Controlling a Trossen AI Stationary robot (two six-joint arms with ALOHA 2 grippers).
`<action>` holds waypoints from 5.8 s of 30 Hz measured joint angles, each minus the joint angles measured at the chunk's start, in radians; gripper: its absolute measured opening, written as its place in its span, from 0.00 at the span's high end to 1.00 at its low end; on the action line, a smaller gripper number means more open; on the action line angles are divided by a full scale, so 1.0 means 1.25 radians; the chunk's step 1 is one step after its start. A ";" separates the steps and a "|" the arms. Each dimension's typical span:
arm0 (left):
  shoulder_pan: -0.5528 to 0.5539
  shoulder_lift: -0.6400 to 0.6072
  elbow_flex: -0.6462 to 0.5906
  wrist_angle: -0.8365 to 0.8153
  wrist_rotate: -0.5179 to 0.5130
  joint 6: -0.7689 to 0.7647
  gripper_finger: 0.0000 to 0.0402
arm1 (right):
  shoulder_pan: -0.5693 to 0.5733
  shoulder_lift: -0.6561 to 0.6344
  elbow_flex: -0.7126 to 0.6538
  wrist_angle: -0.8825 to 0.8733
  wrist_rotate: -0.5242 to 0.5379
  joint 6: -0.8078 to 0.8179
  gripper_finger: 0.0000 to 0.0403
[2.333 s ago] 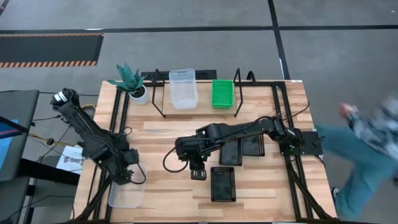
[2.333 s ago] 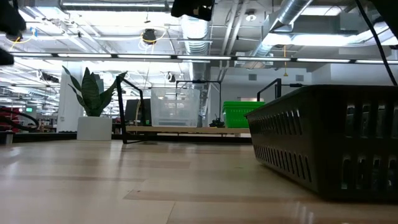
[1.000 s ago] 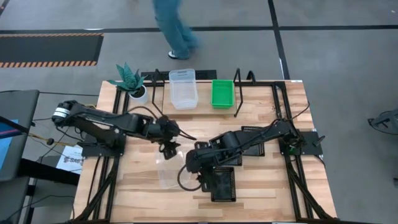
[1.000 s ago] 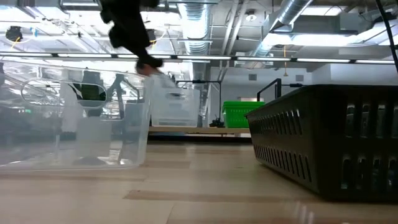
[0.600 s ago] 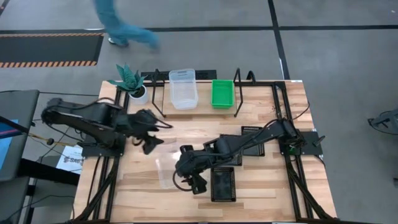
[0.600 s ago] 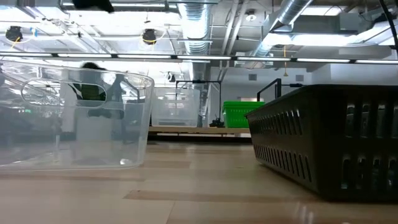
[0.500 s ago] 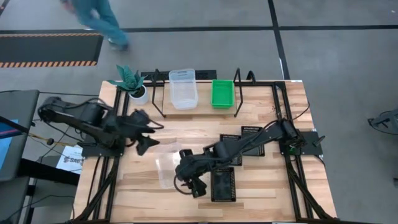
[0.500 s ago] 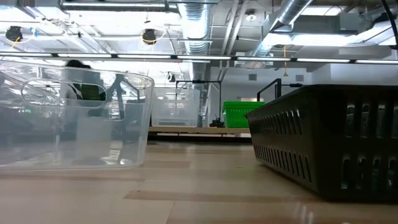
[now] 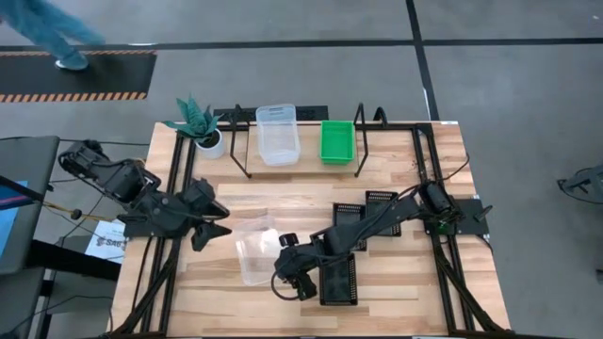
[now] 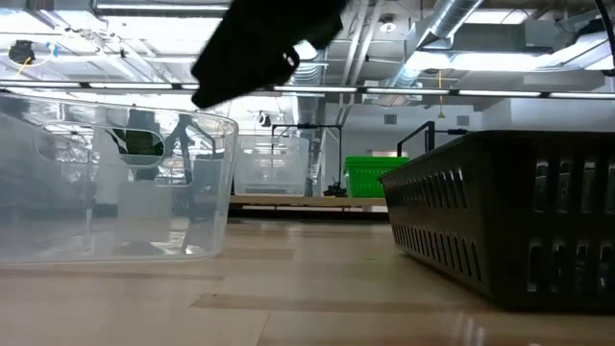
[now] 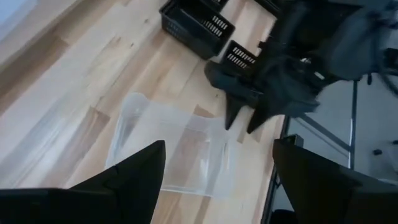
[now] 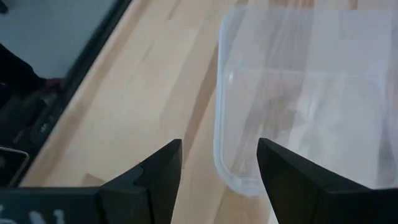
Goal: Stack baskets on shelf by color
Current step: Stack the transparent bin on top of the stacked transparent bins on the shelf
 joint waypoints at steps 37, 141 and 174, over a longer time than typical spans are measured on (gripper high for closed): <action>-0.012 -0.005 0.000 -0.014 -0.038 -0.045 0.29 | 0.015 0.025 0.099 -0.166 0.030 0.055 0.99; 0.029 -0.019 0.001 -0.072 -0.197 -0.092 0.29 | -0.564 0.017 0.351 -0.453 0.060 -0.565 0.48; 0.029 -0.019 0.000 -0.078 -0.204 -0.092 0.29 | -0.659 0.039 0.352 -0.597 0.130 -0.319 0.49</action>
